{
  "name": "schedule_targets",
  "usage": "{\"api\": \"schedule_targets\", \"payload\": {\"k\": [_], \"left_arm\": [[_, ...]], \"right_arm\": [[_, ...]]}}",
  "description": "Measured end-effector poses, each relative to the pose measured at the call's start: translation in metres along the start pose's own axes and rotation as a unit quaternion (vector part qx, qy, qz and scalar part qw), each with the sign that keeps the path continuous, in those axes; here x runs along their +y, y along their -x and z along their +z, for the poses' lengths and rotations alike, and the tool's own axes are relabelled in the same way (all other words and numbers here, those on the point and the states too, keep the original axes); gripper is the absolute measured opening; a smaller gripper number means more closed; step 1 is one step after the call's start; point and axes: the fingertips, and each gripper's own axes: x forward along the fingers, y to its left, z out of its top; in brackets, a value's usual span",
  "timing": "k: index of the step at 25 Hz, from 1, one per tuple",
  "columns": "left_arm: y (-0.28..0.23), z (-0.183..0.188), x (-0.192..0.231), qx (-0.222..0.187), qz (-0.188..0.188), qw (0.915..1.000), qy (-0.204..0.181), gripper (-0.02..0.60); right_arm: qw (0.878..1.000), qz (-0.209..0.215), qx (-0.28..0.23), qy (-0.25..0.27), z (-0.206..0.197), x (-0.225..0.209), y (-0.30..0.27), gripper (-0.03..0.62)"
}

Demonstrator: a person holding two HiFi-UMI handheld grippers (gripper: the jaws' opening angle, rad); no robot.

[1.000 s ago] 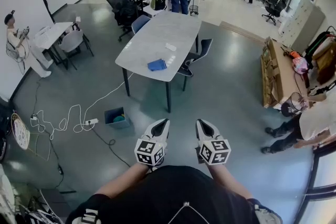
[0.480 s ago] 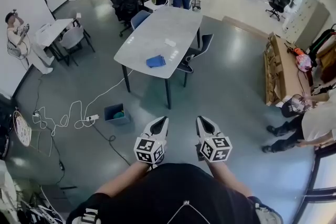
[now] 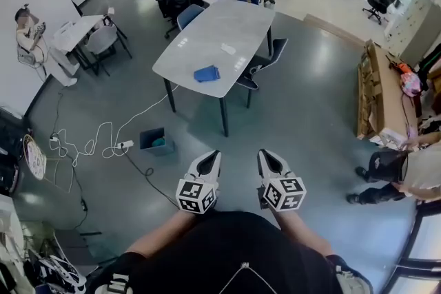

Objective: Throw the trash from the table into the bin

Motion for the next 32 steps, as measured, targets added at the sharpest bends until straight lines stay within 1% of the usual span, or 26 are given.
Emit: {"api": "schedule_targets", "payload": {"k": [6,10,13,16,19,23,26,29,32], "left_arm": [[-0.014,-0.006,-0.003,0.009,0.018,0.9998,0.000,0.000],[-0.026,-0.001,0.016,0.010,0.034,0.9994,0.005,0.000],[-0.041,0.004,0.035,0.007,0.036,0.9993,0.010,0.000],[-0.070,0.011,0.061,0.004,0.024,0.9996,0.013,0.000],[-0.106,0.023,0.095,0.005,0.008,0.9998,0.018,0.000],[-0.161,0.056,0.136,0.005,-0.018,0.9997,0.016,0.000],[-0.198,0.083,0.167,-0.003,-0.044,0.9990,0.009,0.000],[-0.236,0.096,0.202,0.000,-0.061,0.9981,0.013,0.000],[-0.265,0.105,0.234,0.004,-0.068,0.9975,0.016,0.000]], "right_arm": [[1.000,0.023,0.014,-0.015,-0.008,-0.015,-0.013,0.028],[0.999,0.034,0.029,-0.009,-0.006,-0.019,-0.035,0.028],[0.999,0.037,0.035,-0.008,-0.003,-0.021,-0.058,0.028],[0.999,0.034,0.031,-0.007,0.008,-0.024,-0.093,0.028],[0.999,0.018,0.031,-0.013,0.023,-0.031,-0.134,0.028],[0.999,-0.005,0.022,-0.034,0.058,-0.043,-0.192,0.028],[0.999,-0.015,0.013,-0.031,0.086,-0.045,-0.240,0.028],[0.999,-0.022,0.015,-0.036,0.103,-0.048,-0.290,0.028],[0.999,-0.030,0.020,-0.033,0.111,-0.050,-0.329,0.028]]}}
